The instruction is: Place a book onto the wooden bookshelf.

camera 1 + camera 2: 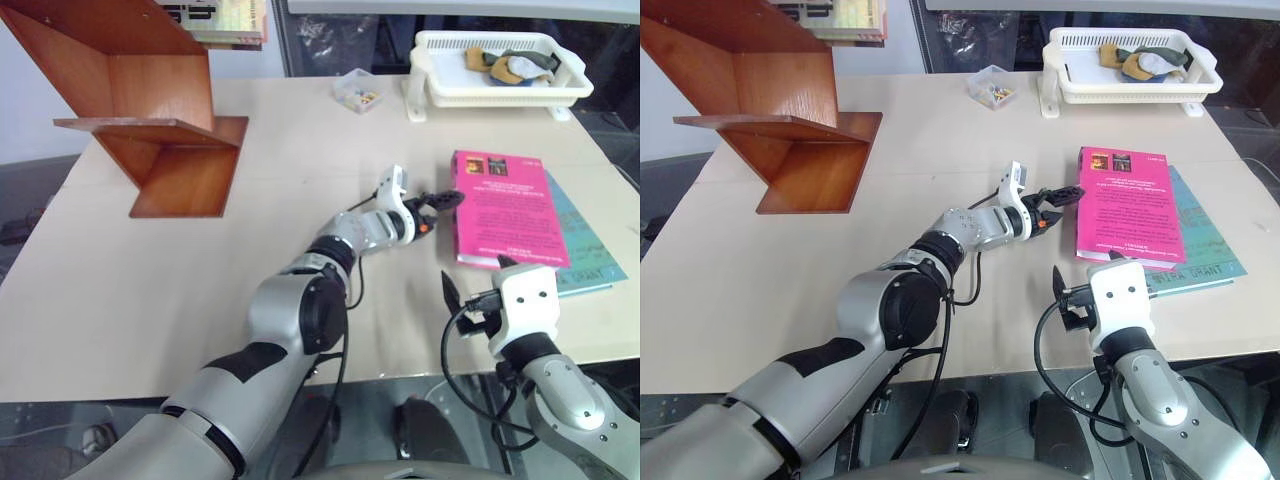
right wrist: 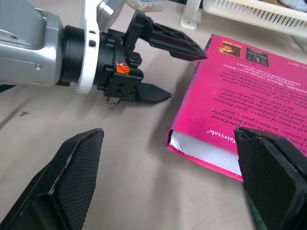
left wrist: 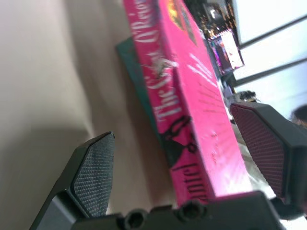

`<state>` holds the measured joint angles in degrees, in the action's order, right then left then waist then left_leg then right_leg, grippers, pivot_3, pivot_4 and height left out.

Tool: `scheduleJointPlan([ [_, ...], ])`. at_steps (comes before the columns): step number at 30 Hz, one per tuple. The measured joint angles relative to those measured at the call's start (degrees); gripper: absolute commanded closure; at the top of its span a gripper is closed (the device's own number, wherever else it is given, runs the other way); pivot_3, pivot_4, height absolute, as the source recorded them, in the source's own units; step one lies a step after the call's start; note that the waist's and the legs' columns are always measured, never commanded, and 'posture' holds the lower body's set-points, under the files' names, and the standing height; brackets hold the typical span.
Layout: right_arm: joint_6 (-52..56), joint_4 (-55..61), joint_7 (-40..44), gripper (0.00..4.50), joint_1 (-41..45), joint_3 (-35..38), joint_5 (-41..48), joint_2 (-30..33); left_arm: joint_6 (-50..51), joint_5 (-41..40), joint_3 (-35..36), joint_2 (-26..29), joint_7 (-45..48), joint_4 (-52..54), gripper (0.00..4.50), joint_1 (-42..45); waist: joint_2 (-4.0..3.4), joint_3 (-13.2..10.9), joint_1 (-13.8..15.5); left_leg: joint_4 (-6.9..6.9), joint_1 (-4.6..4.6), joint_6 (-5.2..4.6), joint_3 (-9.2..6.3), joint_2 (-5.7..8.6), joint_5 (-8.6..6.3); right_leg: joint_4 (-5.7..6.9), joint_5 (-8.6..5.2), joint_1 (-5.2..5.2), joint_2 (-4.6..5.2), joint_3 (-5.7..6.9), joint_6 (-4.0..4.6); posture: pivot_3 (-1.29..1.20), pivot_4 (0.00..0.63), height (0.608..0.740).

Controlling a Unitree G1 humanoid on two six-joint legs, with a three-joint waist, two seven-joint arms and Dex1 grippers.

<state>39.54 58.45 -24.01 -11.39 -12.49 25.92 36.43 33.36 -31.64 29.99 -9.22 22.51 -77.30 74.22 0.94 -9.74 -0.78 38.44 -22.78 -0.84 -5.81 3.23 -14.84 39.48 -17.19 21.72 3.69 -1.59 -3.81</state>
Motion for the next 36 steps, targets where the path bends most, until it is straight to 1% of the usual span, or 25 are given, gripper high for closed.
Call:
scheduleJointPlan([
  [3, 1.3, 0.0, 0.6, 0.00, 1.3, 0.2, -1.6, -1.4, -1.1, -0.1, 2.1, -0.2, -1.5, -0.3, 0.06, 0.2, 0.00, 0.0, 0.0, 0.00, 0.00, 0.00, 0.00, 0.01, 0.00, 0.00, 0.00, 0.00, 0.01, 0.00, 0.00, 0.00, 0.150, 0.740],
  [7, 2.7, 0.0, 1.0, 0.00, 2.1, 0.2, -3.2, -2.7, -1.1, 0.2, 2.6, -0.3, -1.3, -0.5, 0.06, 0.4, 0.00, 0.0, 0.0, 0.00, 0.00, 0.00, 0.00, 0.02, 0.00, 0.00, 0.00, 0.00, 0.00, 0.00, 0.00, 0.00, 0.150, 0.740],
  [11, 4.6, 0.0, 1.2, 0.00, 3.9, 0.1, -5.4, -4.1, 0.4, 2.5, 0.5, -0.4, 2.5, -0.5, 0.06, 1.4, 0.00, 0.0, 0.0, 0.00, 0.00, 0.00, 0.00, 0.05, 0.00, 0.01, 0.00, 0.01, 0.00, 0.00, 0.00, 0.00, 0.150, 0.740],
  [13, 7.2, -0.1, 1.3, 0.00, 6.3, 0.6, -6.2, -5.9, 1.3, 3.0, 0.0, -0.4, 4.7, -0.5, 0.06, 1.5, 0.00, 0.0, -0.1, 0.00, 0.01, 0.00, 0.01, 0.03, 0.00, 0.04, 0.00, 0.02, -0.01, 0.00, 0.00, 0.00, 0.150, 0.740],
  [14, 8.9, -0.2, 1.5, 0.00, 8.4, 2.0, -6.5, -7.4, 1.9, 3.2, -0.4, -0.3, 6.0, -0.5, 0.06, 1.6, -0.01, 0.0, -0.2, -0.01, 0.02, 0.00, 0.01, 0.03, 0.00, 0.10, 0.00, 0.04, 0.00, -0.01, 0.00, 0.00, 0.150, 0.740],
  [18, 10.1, -0.4, 1.5, 0.00, 10.2, 4.6, -7.1, -8.1, 2.5, 3.4, -0.8, -0.2, 7.4, -0.5, 0.06, 2.0, -0.01, 0.0, 0.0, -0.02, 0.02, 0.00, -0.01, 0.04, 0.00, 0.13, 0.00, 0.06, 0.00, 0.00, 0.01, 0.00, 0.150, 0.740],
  [19, 11.1, -1.3, 2.3, 0.00, 11.7, 5.7, -6.7, -8.8, 3.5, 3.4, -0.8, 0.6, 8.6, -0.5, 0.06, 2.1, 0.00, 0.0, 0.0, -0.01, 0.01, 0.00, -0.01, 0.03, 0.00, 0.14, -0.01, 0.07, 0.00, 0.00, 0.01, 0.00, 0.150, 0.740],
  [20, 12.8, -7.9, 5.9, 0.00, 20.3, 13.7, -5.6, -7.9, 8.6, 3.5, -1.7, 3.9, 15.0, -0.2, 0.06, 4.2, -0.02, 0.0, -0.3, 0.00, 0.02, -0.13, 0.11, 0.15, -0.07, 0.26, 0.00, 0.12, 0.06, -0.09, 0.00, 0.00, 0.150, 0.740],
  [21, 13.0, -9.2, 6.6, 0.00, 21.7, 15.1, -5.4, -7.1, 9.0, 3.8, -2.9, 5.3, 17.5, 0.3, 0.06, 4.3, -0.04, 0.0, -0.5, -0.02, 0.07, -0.18, 0.11, 0.15, -0.10, 0.28, 0.00, 0.12, 0.04, -0.09, 0.01, 0.00, 0.150, 0.740],
  [22, 13.5, -11.8, 7.9, 0.00, 23.9, 17.8, -5.5, -5.7, 9.3, 5.4, -5.3, 8.8, 23.0, 1.9, 0.06, 4.4, -0.05, 0.0, -0.8, -0.08, 0.09, -0.16, 0.09, 0.14, -0.09, 0.30, -0.01, 0.15, 0.00, -0.08, 0.02, 0.00, 0.150, 0.740],
  [23, 14.8, -14.7, 9.3, 0.00, 26.3, 20.1, -5.5, -4.7, 8.1, 8.0, -9.3, 12.4, 29.9, 4.5, 0.06, 4.1, -0.05, 0.0, -1.3, -0.15, 0.01, 0.03, 0.10, 0.12, 0.02, 0.34, -0.01, 0.31, -0.03, -0.10, 0.04, 0.00, 0.150, 0.740],
  [26, 17.5, -20.1, 11.5, 0.00, 31.0, 24.3, -5.5, -3.7, 4.9, 11.6, -16.1, 16.9, 41.6, 11.4, 0.06, 2.2, -0.09, 0.0, -1.4, -0.20, -0.09, 0.04, 0.18, 0.00, 0.03, 0.34, -0.01, 0.44, -0.01, -0.22, 0.06, 0.00, 0.150, 0.740],
  [27, 19.2, -21.9, 12.3, 0.00, 32.8, 25.0, -5.9, -2.2, 3.4, 12.2, -18.2, 18.3, 45.6, 14.9, 0.06, 0.5, -0.11, 0.0, -1.4, -0.19, -0.09, 0.03, 0.28, 0.00, 0.03, 0.32, -0.01, 0.44, 0.02, -0.30, 0.06, 0.00, 0.150, 0.740],
  [28, 21.1, -23.3, 12.9, 0.00, 33.9, 24.7, -6.7, -0.1, 2.7, 12.4, -19.6, 19.5, 48.5, 17.7, 0.06, -1.3, -0.11, 0.0, -1.4, -0.19, -0.12, 0.02, 0.34, 0.00, 0.02, 0.28, -0.01, 0.46, 0.05, -0.38, 0.06, 0.00, 0.150, 0.740],
  [29, 22.9, -25.7, 14.2, 0.00, 34.8, 24.3, -7.6, 3.3, 1.7, 12.4, -21.2, 21.2, 51.8, 21.5, 0.06, -4.2, -0.11, 0.0, -1.4, -0.20, -0.14, 0.00, 0.42, 0.01, 0.00, 0.26, -0.01, 0.50, 0.08, -0.46, 0.06, 0.00, 0.150, 0.740],
  [31, 23.2, -33.3, 19.9, 0.00, 37.2, 23.3, -8.4, 9.8, 0.4, 12.4, -23.7, 26.4, 56.8, 29.9, 0.06, -10.9, -0.12, 0.0, -1.6, -0.22, -0.19, -0.04, 0.65, -0.02, -0.02, 0.28, -0.01, 0.68, 0.07, -0.69, 0.05, 0.00, 0.150, 0.740],
  [33, 19.5, -43.6, 27.2, 0.56, 40.4, 22.1, -8.9, 14.3, -0.8, 12.4, -25.2, 30.0, 58.8, 38.6, 0.00, -16.9, -0.12, 0.0, -1.8, -0.26, -0.21, -0.06, 0.82, -0.08, -0.03, 0.35, 0.00, 0.84, 0.05, -0.90, 0.04, 0.00, 0.150, 0.740],
  [34, 17.5, -47.8, 30.3, 0.86, 41.8, 22.2, -8.9, 14.9, -1.2, 12.4, -25.8, 31.0, 58.9, 41.9, 0.00, -19.2, -0.12, 0.0, -1.7, -0.24, -0.21, -0.07, 0.84, -0.16, -0.03, 0.34, 0.00, 0.84, 0.00, -0.90, 0.04, 0.00, 0.150, 0.740],
  [36, 13.5, -53.6, 35.9, 1.86, 43.5, 21.8, -8.8, 15.3, -1.2, 12.1, -26.7, 31.3, 58.3, 48.4, 0.00, -22.9, -0.11, 0.0, -1.3, -0.21, -0.25, -0.10, 0.80, -0.19, -0.05, 0.36, 0.00, 0.84, -0.01, -0.86, 0.04, 0.00, 0.150, 0.740],
])
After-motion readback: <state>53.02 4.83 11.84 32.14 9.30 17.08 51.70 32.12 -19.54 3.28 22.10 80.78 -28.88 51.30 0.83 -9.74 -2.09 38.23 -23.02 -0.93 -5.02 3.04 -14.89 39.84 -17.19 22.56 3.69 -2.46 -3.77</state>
